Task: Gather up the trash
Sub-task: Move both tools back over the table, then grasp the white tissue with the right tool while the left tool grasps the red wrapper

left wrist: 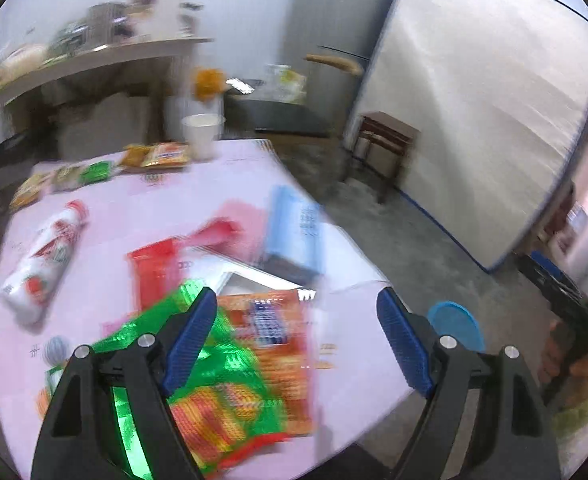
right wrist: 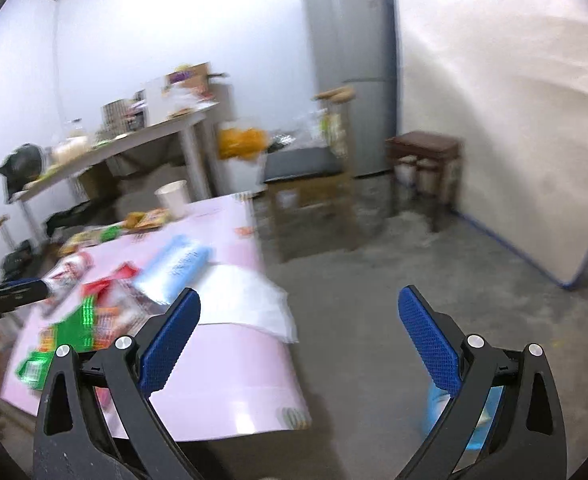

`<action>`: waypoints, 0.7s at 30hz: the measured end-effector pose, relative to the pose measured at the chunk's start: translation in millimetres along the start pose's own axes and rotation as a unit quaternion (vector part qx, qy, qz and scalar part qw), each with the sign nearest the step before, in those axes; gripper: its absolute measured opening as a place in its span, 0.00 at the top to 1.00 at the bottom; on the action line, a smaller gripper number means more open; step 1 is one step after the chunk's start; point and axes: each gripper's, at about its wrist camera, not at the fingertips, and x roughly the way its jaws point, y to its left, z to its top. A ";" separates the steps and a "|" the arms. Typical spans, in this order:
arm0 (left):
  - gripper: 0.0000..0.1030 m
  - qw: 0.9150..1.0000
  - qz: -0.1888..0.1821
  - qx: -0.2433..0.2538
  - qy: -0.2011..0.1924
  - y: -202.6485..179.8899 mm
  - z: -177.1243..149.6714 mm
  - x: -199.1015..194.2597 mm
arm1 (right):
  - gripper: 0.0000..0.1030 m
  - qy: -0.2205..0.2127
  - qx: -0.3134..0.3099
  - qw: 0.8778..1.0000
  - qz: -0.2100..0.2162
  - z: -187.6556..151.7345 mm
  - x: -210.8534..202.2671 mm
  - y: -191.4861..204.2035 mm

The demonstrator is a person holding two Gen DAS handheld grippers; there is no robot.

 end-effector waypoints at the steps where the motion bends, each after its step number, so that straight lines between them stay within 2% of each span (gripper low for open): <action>1: 0.23 1.000 0.004 -0.010 0.000 15.9 -0.3 -2.2 | 0.08 0.010 0.003 1.000 0.017 2.3 6.1 7.4; 6: 0.23 0.999 0.037 -0.038 0.007 62.2 8.8 3.9 | 0.08 0.065 0.028 0.993 0.098 4.2 38.7 47.0; 11: 0.23 0.997 0.036 -0.066 0.026 98.7 20.4 20.3 | 0.17 0.115 0.090 0.981 0.130 7.1 75.6 49.5; 13: 0.23 0.995 0.028 -0.085 0.046 115.5 24.9 32.1 | 0.20 0.135 0.099 0.977 0.132 5.7 92.1 47.2; 17: 0.23 0.990 0.015 -0.117 0.078 135.0 29.4 50.3 | 0.25 0.194 0.092 0.971 0.105 1.6 144.3 44.0; 21: 0.23 0.988 0.016 -0.116 0.104 141.1 32.4 71.2 | 0.27 0.235 0.073 0.964 0.104 -4.3 177.7 46.6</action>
